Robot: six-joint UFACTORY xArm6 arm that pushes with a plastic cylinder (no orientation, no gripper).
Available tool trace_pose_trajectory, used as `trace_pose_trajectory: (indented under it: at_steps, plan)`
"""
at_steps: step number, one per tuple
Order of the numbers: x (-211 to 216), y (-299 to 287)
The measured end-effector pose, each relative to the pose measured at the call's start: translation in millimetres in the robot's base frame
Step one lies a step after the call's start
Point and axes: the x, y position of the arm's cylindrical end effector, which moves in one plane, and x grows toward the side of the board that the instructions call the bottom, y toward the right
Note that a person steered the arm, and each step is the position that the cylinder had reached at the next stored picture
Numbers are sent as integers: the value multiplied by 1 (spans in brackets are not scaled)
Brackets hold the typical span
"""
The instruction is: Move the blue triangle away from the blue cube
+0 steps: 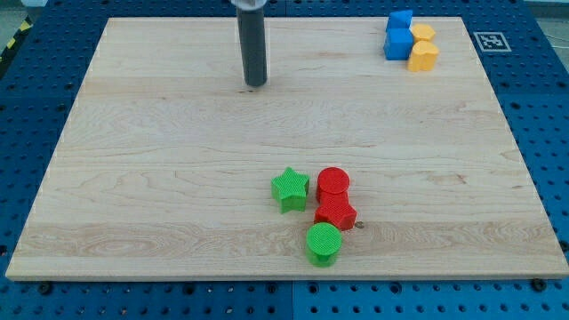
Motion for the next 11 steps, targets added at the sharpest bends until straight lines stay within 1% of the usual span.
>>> trace_pose_trajectory:
  at_steps: [1,2,4,5,10,11]
  plan:
    - [-56,16]
    - [-82,52]
    - [-115,159]
    - [-127,180]
    - [-128,189]
    - [-128,227]
